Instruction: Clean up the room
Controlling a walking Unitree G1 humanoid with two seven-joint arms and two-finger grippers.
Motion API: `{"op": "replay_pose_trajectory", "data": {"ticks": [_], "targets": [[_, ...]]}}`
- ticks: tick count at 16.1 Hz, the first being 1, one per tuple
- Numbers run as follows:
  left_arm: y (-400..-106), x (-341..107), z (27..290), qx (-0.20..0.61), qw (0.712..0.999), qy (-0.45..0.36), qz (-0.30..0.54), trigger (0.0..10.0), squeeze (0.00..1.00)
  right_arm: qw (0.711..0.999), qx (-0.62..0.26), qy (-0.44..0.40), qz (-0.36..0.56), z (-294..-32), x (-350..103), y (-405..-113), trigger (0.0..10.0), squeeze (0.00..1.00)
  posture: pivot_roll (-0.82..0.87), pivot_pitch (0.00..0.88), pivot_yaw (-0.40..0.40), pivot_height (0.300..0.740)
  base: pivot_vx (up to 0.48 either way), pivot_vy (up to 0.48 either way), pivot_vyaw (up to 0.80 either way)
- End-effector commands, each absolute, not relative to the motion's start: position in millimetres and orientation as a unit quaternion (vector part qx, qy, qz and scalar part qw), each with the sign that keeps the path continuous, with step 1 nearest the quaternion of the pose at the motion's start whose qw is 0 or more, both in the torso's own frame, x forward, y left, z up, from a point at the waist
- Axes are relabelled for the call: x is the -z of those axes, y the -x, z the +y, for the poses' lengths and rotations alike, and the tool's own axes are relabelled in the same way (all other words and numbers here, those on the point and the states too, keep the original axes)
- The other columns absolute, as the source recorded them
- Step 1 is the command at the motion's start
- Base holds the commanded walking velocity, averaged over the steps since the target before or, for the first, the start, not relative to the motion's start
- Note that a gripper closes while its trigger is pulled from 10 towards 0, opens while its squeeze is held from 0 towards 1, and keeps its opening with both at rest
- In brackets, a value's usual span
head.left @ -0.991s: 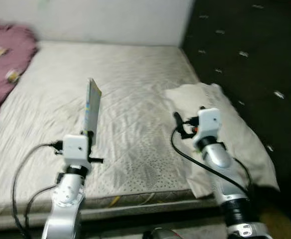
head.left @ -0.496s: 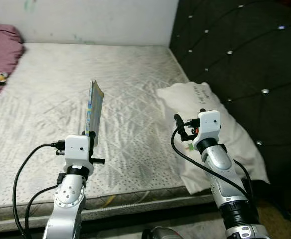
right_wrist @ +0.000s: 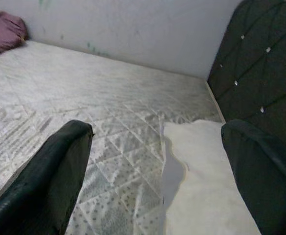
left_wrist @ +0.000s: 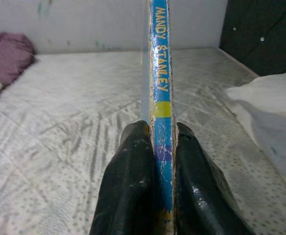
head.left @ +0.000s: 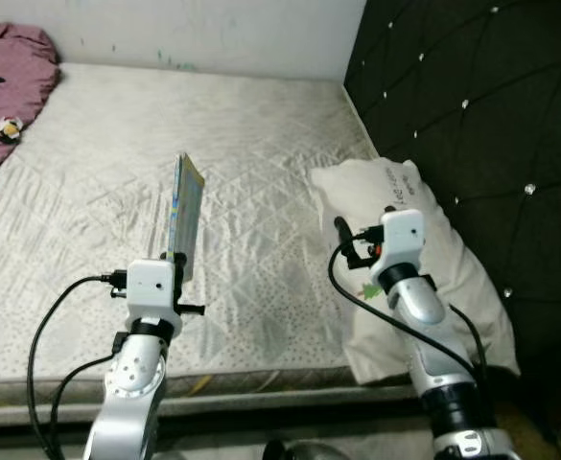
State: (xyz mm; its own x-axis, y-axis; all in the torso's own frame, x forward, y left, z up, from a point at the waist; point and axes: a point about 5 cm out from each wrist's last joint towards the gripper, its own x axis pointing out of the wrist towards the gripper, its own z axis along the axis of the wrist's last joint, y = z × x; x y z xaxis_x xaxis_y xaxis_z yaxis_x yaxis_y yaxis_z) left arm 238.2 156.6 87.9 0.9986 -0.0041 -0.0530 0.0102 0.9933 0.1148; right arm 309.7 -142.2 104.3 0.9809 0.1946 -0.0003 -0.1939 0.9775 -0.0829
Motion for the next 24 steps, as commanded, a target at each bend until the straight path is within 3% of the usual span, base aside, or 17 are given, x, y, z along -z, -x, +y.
{"op": "replay_pose_trajectory", "data": {"ticks": [1, 8, 10, 13, 17, 19, 24], "targets": [[-240.8, -98.3, 152.0, 0.010, 0.998, -0.054, 0.001, 10.0, 0.00, 0.995, -0.091, 0.047, -0.009, -148.9, -107.9, -311.0, 10.0, 0.00, 0.01, 0.000, -0.075, 0.740, 0.000, -0.307, 0.00], [-241.1, -98.2, 152.3, 0.009, 0.998, -0.058, 0.000, 10.0, 0.00, 0.995, -0.093, 0.047, -0.008, -148.9, -106.9, -311.3, 10.0, 0.00, 0.01, 0.000, -0.077, 0.740, 0.000, -0.296, 0.00], [-241.9, -98.1, 162.1, -0.041, 0.996, -0.080, -0.001, 10.0, 0.00, 0.994, -0.094, 0.047, -0.009, -149.5, -106.7, -311.1, 10.0, 0.00, 0.01, 0.000, -0.081, 0.740, 0.000, 0.000, 0.00], [-239.2, -96.5, 168.6, -0.051, 0.997, -0.058, 0.004, 10.0, 0.00, 0.994, -0.094, 0.047, -0.006, -149.9, -105.8, -310.7, 10.0, 0.00, 0.01, 0.000, -0.085, 0.740, 0.000, 0.000, 0.00], [-236.8, -105.0, 172.0, -0.062, 0.991, -0.112, -0.039, 10.0, 0.00, 0.994, -0.094, 0.048, -0.005, -150.1, -105.6, -310.7, 10.0, 0.00, 0.01, 0.000, -0.086, 0.740, 0.000, 0.000, 0.00], [-236.8, -108.5, 171.7, -0.071, 0.994, -0.073, -0.036, 10.0, 0.00, 0.994, -0.094, 0.048, -0.005, -150.2, -105.8, -311.0, 10.0, 0.00, 0.01, 0.000, -0.085, 0.740, 0.000, 0.000, 0.00], [-235.3, -95.9, 173.6, -0.083, 0.995, -0.061, 0.011, 10.0, 0.00, 0.994, -0.095, 0.048, -0.005, -149.7, -106.4, -311.2, 10.0, 0.00, 0.01, 0.000, -0.083, 0.740, 0.000, 0.000, 0.00]]}}
